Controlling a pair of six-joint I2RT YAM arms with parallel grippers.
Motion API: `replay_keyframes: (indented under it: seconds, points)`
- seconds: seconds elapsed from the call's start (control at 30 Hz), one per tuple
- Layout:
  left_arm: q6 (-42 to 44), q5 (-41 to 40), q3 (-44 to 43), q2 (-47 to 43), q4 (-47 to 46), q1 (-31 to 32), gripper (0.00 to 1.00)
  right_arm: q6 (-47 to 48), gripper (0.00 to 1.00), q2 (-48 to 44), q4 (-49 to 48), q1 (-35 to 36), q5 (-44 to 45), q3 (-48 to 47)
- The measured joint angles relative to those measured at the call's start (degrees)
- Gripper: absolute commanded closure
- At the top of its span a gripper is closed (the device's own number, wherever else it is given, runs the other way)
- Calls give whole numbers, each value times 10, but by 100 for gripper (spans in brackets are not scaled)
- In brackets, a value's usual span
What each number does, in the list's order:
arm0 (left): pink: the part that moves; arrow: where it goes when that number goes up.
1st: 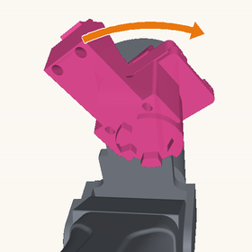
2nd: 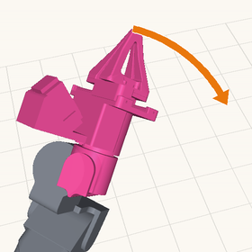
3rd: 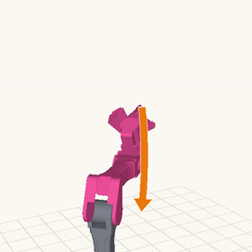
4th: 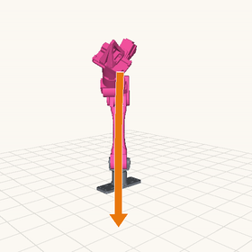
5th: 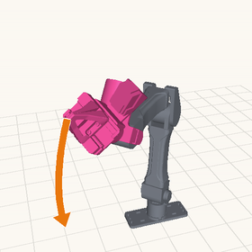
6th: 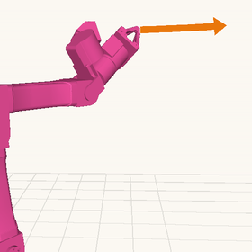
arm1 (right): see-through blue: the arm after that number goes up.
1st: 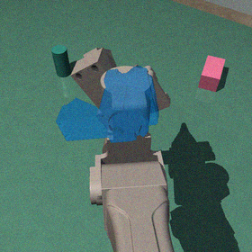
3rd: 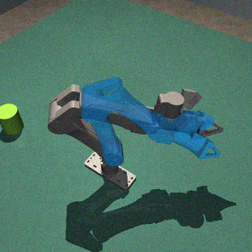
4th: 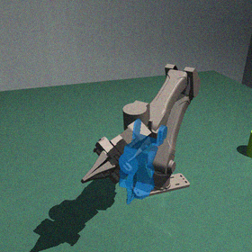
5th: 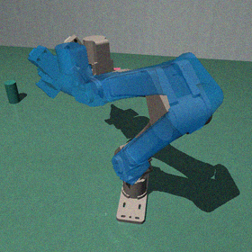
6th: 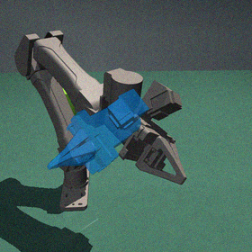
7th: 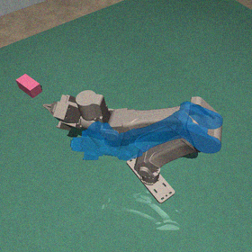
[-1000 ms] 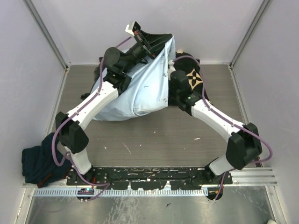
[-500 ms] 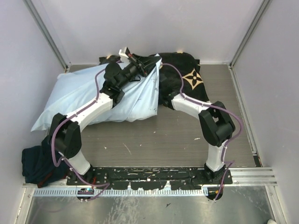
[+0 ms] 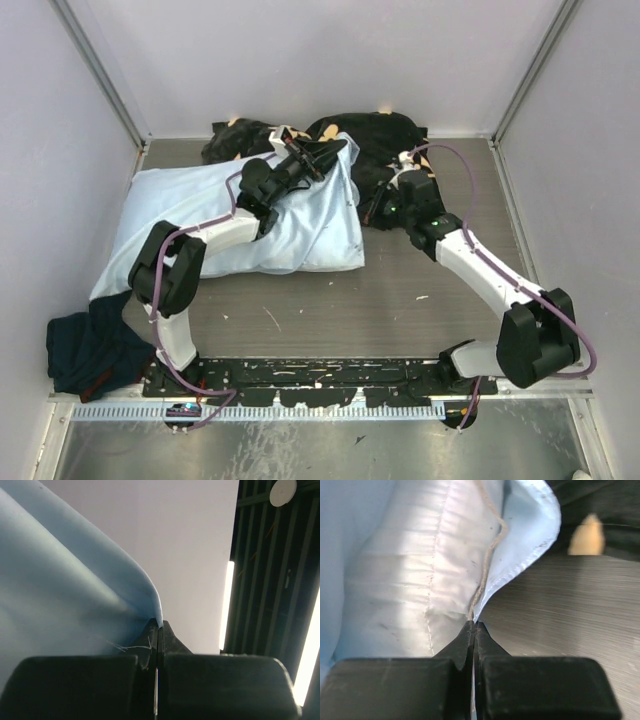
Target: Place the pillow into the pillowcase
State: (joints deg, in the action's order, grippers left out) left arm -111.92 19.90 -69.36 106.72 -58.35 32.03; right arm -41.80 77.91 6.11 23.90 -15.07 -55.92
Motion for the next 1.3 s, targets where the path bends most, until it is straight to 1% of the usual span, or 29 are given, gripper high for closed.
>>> replay_keyframes:
  seconds: [0.17,0.2,0.27,0.3,0.33,0.37,0.4,0.43,0.47,0.5,0.57,0.6,0.67,0.77,0.87,0.93,1.0,1.03,1.07,1.1,1.23,1.3]
  points:
    - [-27,5,0,8,-40,0,100,46,100,-26,63,-57,19,3]
    - [-29,7,0,8,-44,0,99,55,100,-28,73,-69,19,3]
    - [-33,12,0,8,-47,-1,86,69,100,-29,88,-85,20,2]
    - [-33,15,0,8,-47,-1,83,75,99,-29,94,-90,20,2]
    - [-33,20,0,8,-47,-1,82,79,93,-29,101,-94,21,2]
    - [-35,23,0,8,-47,-2,78,82,87,-29,107,-95,23,2]
    - [-37,27,2,8,-50,-2,71,84,83,-29,111,-95,26,4]
    - [-39,28,4,8,-56,-2,70,85,73,-30,112,-95,28,7]
    - [-45,30,10,8,-68,-2,71,87,62,-32,110,-95,31,16]
    - [-50,31,16,8,-78,-2,70,86,53,-36,108,-95,34,25]
    - [-60,40,24,15,-105,-4,60,85,46,-50,110,-95,43,52]
    - [-63,45,26,19,-115,-6,49,86,44,-57,114,-95,50,63]
    - [-67,58,33,28,-132,-10,55,86,44,-69,125,-95,65,75]
    - [-76,78,54,30,-153,-21,52,83,42,-96,129,-95,78,85]
    - [-79,92,77,26,-167,-32,52,78,42,-146,127,-95,82,104]
    - [-81,106,84,21,-168,-42,47,76,42,-178,124,-95,79,116]
    - [-82,120,85,12,-169,-51,49,74,42,-197,122,-95,72,126]
    - [-82,128,85,7,-172,-55,54,72,41,-204,122,-95,70,132]
    - [-82,141,84,3,-172,-59,64,71,41,-208,120,-95,71,138]
    - [-81,159,80,-1,-172,-62,69,70,41,-213,118,-95,71,146]
    - [-77,200,72,-17,-164,-67,71,55,41,-219,99,-96,67,165]
    - [-72,212,72,-24,-159,-67,72,39,41,-215,70,-98,56,167]
